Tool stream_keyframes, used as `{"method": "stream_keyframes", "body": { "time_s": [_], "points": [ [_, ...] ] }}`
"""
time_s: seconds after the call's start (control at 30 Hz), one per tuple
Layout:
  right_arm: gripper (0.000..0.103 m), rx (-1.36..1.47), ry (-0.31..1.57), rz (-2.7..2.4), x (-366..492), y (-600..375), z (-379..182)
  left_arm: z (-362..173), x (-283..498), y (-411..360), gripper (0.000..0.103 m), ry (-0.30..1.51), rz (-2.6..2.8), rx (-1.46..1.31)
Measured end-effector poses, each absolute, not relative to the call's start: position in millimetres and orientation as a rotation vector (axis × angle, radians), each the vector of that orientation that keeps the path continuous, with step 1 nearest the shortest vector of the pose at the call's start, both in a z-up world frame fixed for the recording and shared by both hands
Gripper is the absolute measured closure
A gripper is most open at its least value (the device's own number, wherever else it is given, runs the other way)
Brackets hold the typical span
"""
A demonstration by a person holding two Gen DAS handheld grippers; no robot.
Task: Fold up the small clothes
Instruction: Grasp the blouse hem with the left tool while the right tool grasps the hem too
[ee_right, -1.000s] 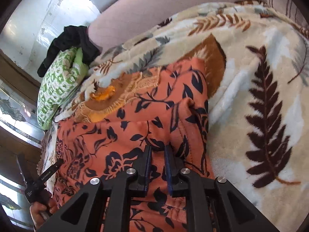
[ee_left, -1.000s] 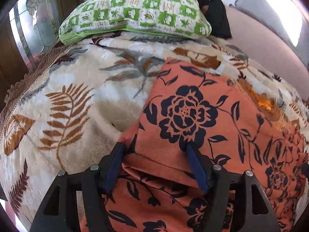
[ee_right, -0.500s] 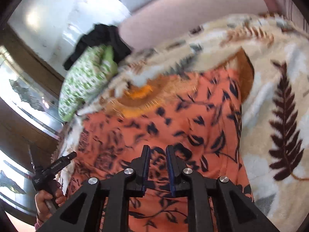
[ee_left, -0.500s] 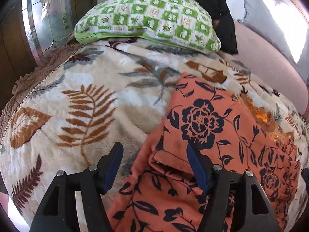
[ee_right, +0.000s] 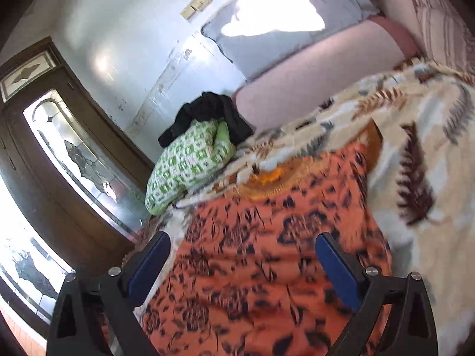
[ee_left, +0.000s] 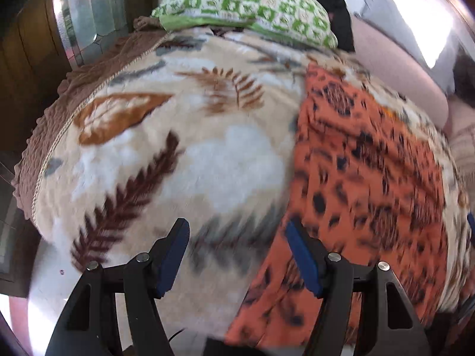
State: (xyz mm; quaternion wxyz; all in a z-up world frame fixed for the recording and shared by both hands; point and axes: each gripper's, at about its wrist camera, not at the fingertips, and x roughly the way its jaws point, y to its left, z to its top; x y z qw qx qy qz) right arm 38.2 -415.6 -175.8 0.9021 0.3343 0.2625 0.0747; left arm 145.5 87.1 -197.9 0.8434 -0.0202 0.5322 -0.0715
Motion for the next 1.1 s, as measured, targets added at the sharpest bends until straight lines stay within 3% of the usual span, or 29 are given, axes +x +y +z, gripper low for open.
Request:
{"method": "stream_keyframes", "body": {
  "time_s": [0.17, 0.23, 0.27, 0.53, 0.7, 0.87, 0.93, 1.03, 1.07, 1.1],
  "points": [
    [0.004, 0.692, 0.648, 0.108, -4.3, -413.5, -190.3, -218.3, 115.2, 104.9, 0.035, 1.173, -0.236, -0.099],
    [0.003, 0.686, 0.674, 0.073, -20.9, -415.6, -191.8, -227.6, 111.2, 102.2, 0.051, 1.196, -0.305, -0.153],
    [0.004, 0.688, 0.683, 0.061, -26.9, -416.9, -193.2, -230.7, 110.2, 99.5, 0.054, 1.199, -0.333, -0.169],
    [0.004, 0.77, 0.768, -0.052, -72.2, -437.8, -209.1, -243.6, 109.5, 74.9, 0.057, 1.186, -0.47, -0.148],
    [0.004, 0.863, 0.833, -0.094, -87.5, -449.6, -233.5, -244.3, 111.8, 82.6, 0.085, 1.186, -0.471, -0.132],
    [0.009, 0.869, 0.916, -0.102, -87.5, -443.6, -253.3, -242.7, 108.9, 85.9, 0.084, 1.171, -0.509, -0.157],
    [0.013, 0.869, 0.952, -0.094, -84.4, -439.1, -260.7, -243.7, 107.3, 81.6, 0.07, 1.176, -0.541, -0.155],
    [0.014, 0.867, 0.988, -0.098, -82.1, -433.1, -270.5, -245.5, 106.6, 77.9, 0.069, 1.179, -0.557, -0.165],
    [0.017, 0.868, 1.001, -0.1, -82.2, -431.3, -273.6, -244.9, 106.2, 77.1, 0.074, 1.178, -0.556, -0.166],
    [0.018, 0.859, 1.001, -0.102, -83.0, -429.5, -274.1, -244.5, 106.3, 77.5, 0.093, 1.179, -0.555, -0.17]
  ]
}}
